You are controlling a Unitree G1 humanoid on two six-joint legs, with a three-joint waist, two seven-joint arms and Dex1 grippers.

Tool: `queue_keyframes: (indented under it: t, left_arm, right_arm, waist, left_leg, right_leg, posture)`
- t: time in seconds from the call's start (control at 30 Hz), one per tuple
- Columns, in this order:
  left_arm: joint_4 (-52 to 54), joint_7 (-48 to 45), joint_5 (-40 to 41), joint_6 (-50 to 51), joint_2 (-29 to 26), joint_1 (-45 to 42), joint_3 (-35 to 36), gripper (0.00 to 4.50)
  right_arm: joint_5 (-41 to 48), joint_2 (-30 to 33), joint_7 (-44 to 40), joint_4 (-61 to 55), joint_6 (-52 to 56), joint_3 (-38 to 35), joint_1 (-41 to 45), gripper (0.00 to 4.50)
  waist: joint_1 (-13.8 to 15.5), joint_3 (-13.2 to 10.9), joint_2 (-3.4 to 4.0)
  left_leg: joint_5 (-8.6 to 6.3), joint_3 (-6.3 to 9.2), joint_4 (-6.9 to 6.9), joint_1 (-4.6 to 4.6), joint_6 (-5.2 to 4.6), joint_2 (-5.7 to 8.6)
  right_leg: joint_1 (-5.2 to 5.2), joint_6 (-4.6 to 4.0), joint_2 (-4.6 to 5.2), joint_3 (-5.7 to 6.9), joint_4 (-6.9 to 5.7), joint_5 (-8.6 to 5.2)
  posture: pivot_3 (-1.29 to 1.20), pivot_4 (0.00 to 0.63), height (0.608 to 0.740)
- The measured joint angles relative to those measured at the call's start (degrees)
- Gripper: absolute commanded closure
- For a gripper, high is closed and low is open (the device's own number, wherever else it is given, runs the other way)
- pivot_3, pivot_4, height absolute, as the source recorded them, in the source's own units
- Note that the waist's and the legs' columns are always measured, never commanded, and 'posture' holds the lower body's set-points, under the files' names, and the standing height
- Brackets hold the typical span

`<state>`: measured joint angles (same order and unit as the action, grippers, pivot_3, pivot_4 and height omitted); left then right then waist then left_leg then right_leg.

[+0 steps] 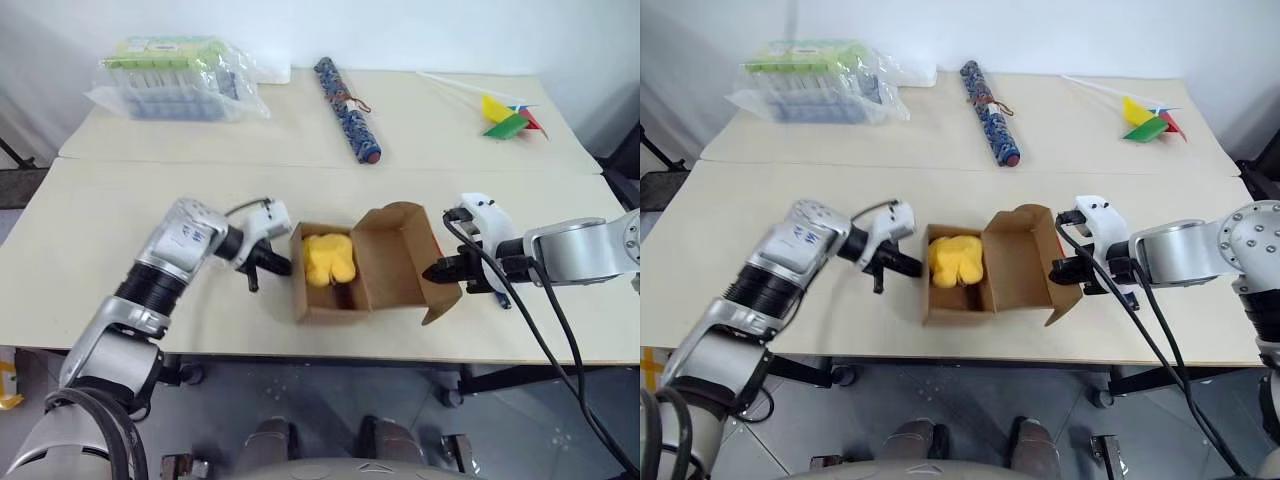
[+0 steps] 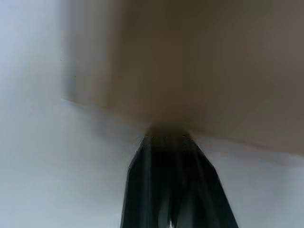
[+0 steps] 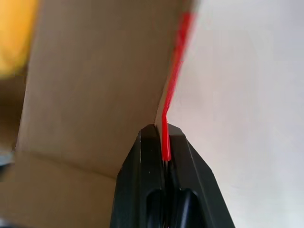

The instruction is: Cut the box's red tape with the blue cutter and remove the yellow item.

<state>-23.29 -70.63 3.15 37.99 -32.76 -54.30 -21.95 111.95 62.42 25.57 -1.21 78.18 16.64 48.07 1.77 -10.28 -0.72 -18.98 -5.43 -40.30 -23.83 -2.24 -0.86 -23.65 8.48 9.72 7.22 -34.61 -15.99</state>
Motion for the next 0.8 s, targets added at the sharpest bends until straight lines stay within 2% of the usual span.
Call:
queue_keyframes:
  t: [0.2,0.47,0.63,0.8]
  left_arm:
    - [-0.36,0.96,-0.76,-0.12,1.31,-0.87,0.01,4.5]
    - [-2.55,0.94,-0.78,-0.15,0.82,-1.63,1.02,4.5]
    - [-7.15,-1.02,1.68,1.28,-3.44,-7.87,6.82,4.5]
    - [-6.33,-3.13,6.22,5.37,-4.27,-14.56,12.6,4.5]
  right_arm:
    - [-0.01,-0.48,-0.7,0.05,-0.19,1.16,-0.56,4.45]
    - [-0.01,-1.82,0.33,0.84,-0.65,2.36,-0.59,4.45]
    - [-0.01,-1.81,0.57,0.79,-0.6,2.37,0.31,4.45]
    - [0.0,-1.81,0.75,0.91,-0.57,2.38,1.09,4.45]
  waist:
    - [-0.34,0.0,0.0]
    - [-0.42,-0.01,0.0]
    - [-0.52,-0.01,0.01]
    - [-0.24,-0.02,-0.01]
  left_leg:
    - [0.04,-0.08,0.03,-0.23,0.07,0.13]
    - [0.04,-0.08,0.04,-0.23,0.09,0.13]
    - [0.05,-0.08,0.06,-0.29,0.1,0.13]
    - [0.05,-0.01,0.06,-0.31,0.09,0.16]
  right_leg:
    - [-0.06,0.01,-0.05,0.47,0.08,0.0]
    - [-0.08,0.01,-0.05,0.47,0.08,0.0]
    - [-0.14,0.01,-0.07,0.48,0.08,0.0]
    - [-0.11,0.1,-0.06,0.49,0.09,0.05]
  posture:
    - [0.0,0.15,0.74]
    - [0.0,0.15,0.74]
    - [0.0,0.15,0.74]
    - [0.0,0.15,0.74]
